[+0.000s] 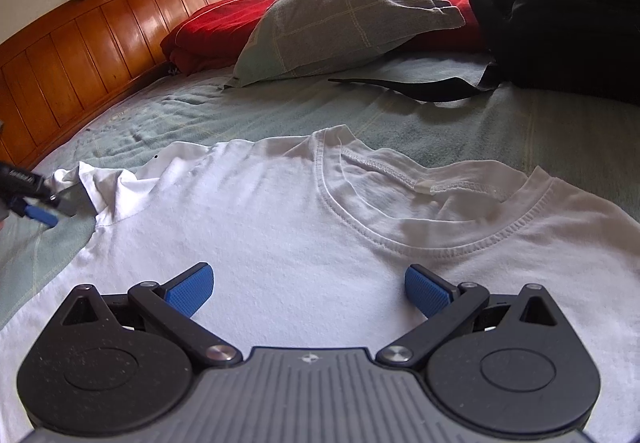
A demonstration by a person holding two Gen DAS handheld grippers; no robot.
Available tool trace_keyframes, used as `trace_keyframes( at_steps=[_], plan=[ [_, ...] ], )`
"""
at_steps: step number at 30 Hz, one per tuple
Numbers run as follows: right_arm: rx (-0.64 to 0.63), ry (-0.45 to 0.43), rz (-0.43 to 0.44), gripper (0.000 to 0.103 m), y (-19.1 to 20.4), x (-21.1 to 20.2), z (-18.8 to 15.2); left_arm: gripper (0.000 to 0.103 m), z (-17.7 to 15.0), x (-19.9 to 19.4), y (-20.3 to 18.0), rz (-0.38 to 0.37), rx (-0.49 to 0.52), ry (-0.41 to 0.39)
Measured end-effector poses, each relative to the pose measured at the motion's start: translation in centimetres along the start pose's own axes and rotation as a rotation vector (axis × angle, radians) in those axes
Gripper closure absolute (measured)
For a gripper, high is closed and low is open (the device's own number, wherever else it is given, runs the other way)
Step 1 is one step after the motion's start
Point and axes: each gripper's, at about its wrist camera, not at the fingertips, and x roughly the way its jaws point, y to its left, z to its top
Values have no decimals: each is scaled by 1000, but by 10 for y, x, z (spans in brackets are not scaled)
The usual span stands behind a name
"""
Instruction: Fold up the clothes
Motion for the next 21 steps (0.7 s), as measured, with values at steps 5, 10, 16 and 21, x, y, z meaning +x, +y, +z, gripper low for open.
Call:
trace_keyframes(
  at_steps=[5,10,16,21],
  plan=[
    [-45,13,-24,0,5,4,-1,4,-34,-36,1,-47,-26,-52],
    [-98,20,-61,0,13,10,-2,3,-70,-69,-6,-68,43,-106],
    [-143,41,-107,0,20,15,0,3,-103,-99,2,-39,127,-198],
    [-111,139,-191,0,36,1,10,3,-114,-118,22,-133,139,-244]
  ],
)
